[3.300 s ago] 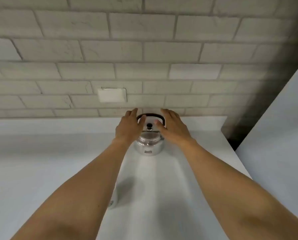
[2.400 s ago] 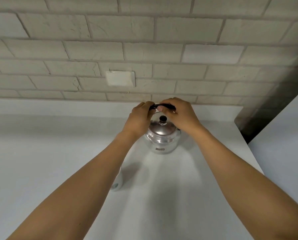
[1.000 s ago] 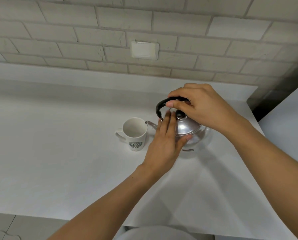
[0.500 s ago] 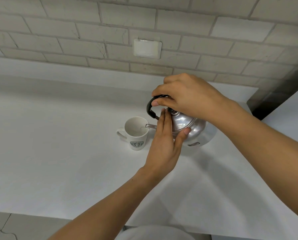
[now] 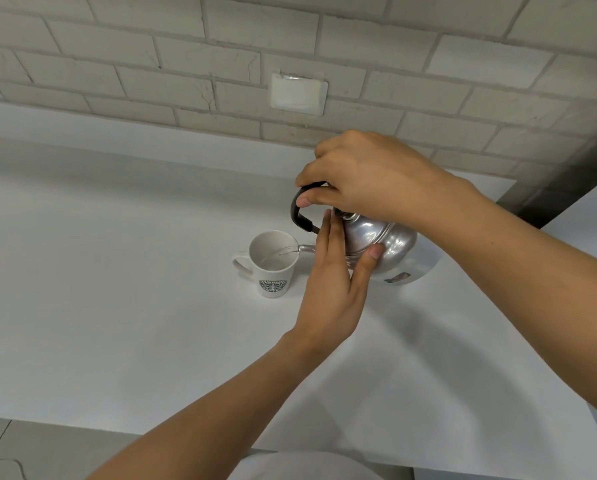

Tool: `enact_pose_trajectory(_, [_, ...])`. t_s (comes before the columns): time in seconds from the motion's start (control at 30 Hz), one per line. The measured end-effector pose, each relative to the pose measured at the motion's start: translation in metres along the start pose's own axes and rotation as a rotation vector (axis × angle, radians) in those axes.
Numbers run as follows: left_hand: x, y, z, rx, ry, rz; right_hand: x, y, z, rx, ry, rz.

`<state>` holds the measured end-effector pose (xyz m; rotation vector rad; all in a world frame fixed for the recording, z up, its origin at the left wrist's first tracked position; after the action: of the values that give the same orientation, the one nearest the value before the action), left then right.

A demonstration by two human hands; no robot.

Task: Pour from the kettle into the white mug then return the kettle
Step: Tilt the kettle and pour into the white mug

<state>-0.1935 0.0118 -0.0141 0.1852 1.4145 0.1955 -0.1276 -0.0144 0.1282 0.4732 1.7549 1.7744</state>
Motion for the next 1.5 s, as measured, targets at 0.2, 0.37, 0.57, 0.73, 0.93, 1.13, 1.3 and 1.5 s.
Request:
enact_pose_trajectory(0.2, [-0.006,0.001,0.002,-0.029,-0.024,-0.029,0.002,0.006,0.007,0.044,0.005,-0.047])
enact_pose_trajectory(0.37, [-0.007,0.0,0.002,-0.037,-0.037,-0.046,0.003,0.009,0.009,0.034,0.023,-0.068])
enact_pose_trajectory(0.57, [-0.009,0.001,0.001,-0.059,-0.052,-0.062,0.005,0.01,0.01,0.061,0.017,-0.087])
enact_pose_trajectory(0.73, [-0.012,0.002,0.0,-0.068,-0.075,-0.063,0.009,0.012,0.012,0.082,0.017,-0.128])
enact_pose_trajectory(0.93, [-0.011,0.005,-0.001,-0.067,-0.068,-0.079,0.014,0.013,0.015,0.088,0.013,-0.154])
enact_pose_trajectory(1.13, [-0.009,0.005,-0.002,-0.057,-0.043,-0.084,0.016,0.011,0.018,0.11,0.002,-0.177])
enact_pose_trajectory(1.3, [-0.011,0.005,-0.002,-0.068,-0.026,-0.092,0.017,0.014,0.02,0.11,0.009,-0.208])
enact_pose_trajectory(1.5, [-0.015,0.005,-0.001,-0.088,-0.026,-0.128,0.018,0.016,0.026,0.124,0.027,-0.235])
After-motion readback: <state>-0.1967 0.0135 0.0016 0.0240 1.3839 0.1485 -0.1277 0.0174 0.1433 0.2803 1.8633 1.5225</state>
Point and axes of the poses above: each hand's wrist, its own z-axis towards the middle knuckle, its own y-axis out of the back of the hand, x = y × z, the point moved 5 cm from there along z, towards the middle knuckle, and after that the axes turned 4 degrees about y, right-handed, at the moved point
